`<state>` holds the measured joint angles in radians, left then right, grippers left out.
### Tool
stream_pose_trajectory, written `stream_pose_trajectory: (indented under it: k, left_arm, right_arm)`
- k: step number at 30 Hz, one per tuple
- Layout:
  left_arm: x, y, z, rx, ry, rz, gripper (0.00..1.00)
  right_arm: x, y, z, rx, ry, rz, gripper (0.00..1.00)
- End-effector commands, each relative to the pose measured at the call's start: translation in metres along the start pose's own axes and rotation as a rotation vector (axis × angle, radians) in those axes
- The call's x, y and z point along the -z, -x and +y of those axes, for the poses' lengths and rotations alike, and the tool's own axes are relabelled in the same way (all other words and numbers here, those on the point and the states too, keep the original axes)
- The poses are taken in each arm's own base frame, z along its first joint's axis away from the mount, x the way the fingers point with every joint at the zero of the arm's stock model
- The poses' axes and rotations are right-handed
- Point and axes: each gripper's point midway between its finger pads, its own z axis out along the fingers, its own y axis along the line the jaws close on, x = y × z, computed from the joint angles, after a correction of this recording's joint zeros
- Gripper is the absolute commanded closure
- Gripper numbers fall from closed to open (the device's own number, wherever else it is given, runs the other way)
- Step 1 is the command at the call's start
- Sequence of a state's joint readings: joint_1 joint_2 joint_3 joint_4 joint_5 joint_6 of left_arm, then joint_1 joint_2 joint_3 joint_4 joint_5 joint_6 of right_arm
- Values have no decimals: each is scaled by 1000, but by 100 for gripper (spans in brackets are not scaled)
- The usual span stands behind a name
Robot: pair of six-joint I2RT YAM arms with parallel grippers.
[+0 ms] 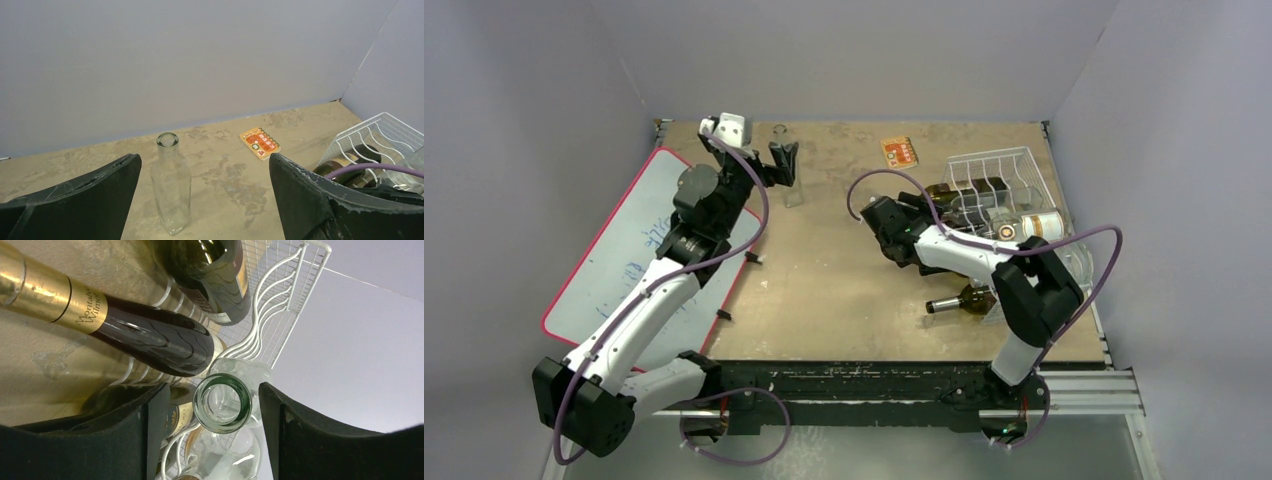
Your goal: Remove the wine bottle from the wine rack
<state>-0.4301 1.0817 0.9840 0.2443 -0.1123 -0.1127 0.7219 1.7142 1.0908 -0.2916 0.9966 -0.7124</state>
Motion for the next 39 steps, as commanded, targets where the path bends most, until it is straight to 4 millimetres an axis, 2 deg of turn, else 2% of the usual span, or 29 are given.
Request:
stream_pose_trajectory:
  k: [1,5,11,21,27,30,39]
  left_arm:
    - [7,17,-1,-40,19,-49,0]
    - [8,15,-6,-55,14,-42,0]
    - [11,10,-13,-77,19,-28,0]
    - [10,0,-20,-113,14,-1,0]
    - [11,-2,-19,-117,30,6,0]
    - [13,-1,-15,-117,53,-1,0]
    - [14,-6,-1,-126,129,2,0]
  right_arm:
    - [-2,2,-8,-12,-77,2,32]
    - [-6,3,-14,-30,-124,7,32]
    - [-11,2,-25,-90,-147,-12,44]
    - [-9,3,-32,-149,-136,-32,77]
    - [4,3,-47,-249,-139,-54,96]
    - [16,6,-59,-289,-154,-88,100]
    - [50,4,-101,-486,-139,-194,100]
